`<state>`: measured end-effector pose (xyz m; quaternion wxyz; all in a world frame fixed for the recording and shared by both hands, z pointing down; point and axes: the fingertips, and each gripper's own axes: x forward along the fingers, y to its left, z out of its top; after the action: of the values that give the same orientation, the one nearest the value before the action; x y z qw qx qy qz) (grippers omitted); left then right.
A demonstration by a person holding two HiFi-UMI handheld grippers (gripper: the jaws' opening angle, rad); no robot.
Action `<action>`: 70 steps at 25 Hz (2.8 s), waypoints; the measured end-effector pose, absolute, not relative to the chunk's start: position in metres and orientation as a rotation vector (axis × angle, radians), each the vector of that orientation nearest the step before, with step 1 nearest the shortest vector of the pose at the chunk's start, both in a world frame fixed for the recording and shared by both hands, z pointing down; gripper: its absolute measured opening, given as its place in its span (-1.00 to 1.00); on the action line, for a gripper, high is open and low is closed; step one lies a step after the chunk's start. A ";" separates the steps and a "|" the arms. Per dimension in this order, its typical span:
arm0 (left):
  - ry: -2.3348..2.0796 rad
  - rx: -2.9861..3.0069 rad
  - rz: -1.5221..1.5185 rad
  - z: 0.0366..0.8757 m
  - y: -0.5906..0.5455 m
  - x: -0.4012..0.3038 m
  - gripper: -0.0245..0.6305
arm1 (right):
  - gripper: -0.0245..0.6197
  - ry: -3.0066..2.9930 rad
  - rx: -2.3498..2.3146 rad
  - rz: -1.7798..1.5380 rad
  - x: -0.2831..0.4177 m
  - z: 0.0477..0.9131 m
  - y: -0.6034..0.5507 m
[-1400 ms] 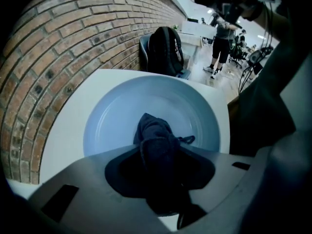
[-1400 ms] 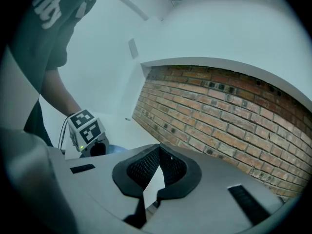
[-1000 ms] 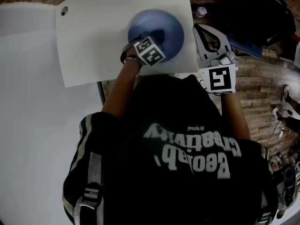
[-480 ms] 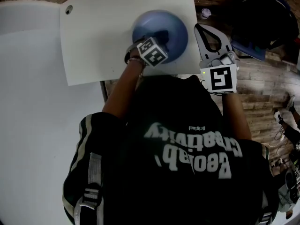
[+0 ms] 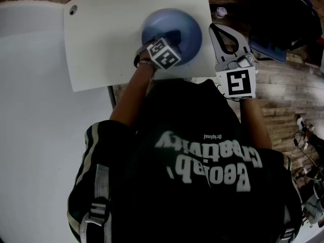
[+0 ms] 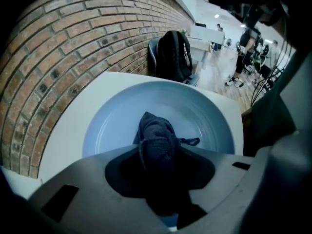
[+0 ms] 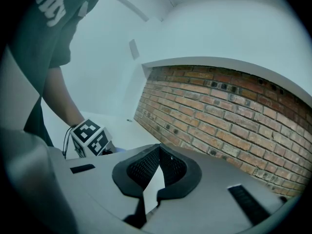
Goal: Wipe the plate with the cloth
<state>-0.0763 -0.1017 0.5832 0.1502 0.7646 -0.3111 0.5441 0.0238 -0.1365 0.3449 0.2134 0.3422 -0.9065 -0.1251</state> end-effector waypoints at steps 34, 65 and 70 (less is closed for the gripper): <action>-0.948 2.223 1.546 0.580 -0.103 -0.073 -0.52 | -0.94 -2.493 0.982 -0.386 0.020 0.336 -0.125; -1.302 2.839 0.870 0.373 -0.130 -0.134 -0.52 | -0.94 -2.436 1.284 -0.287 -0.040 0.311 -0.112; -1.409 2.937 0.677 0.320 -0.130 -0.141 -0.51 | -0.94 -2.466 1.292 -0.292 -0.048 0.298 -0.113</action>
<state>-0.1406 -0.1302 0.3198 -0.0927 0.8790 -0.4216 0.2026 -0.0485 -0.1132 0.2979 0.1705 0.4547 -0.8681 -0.1030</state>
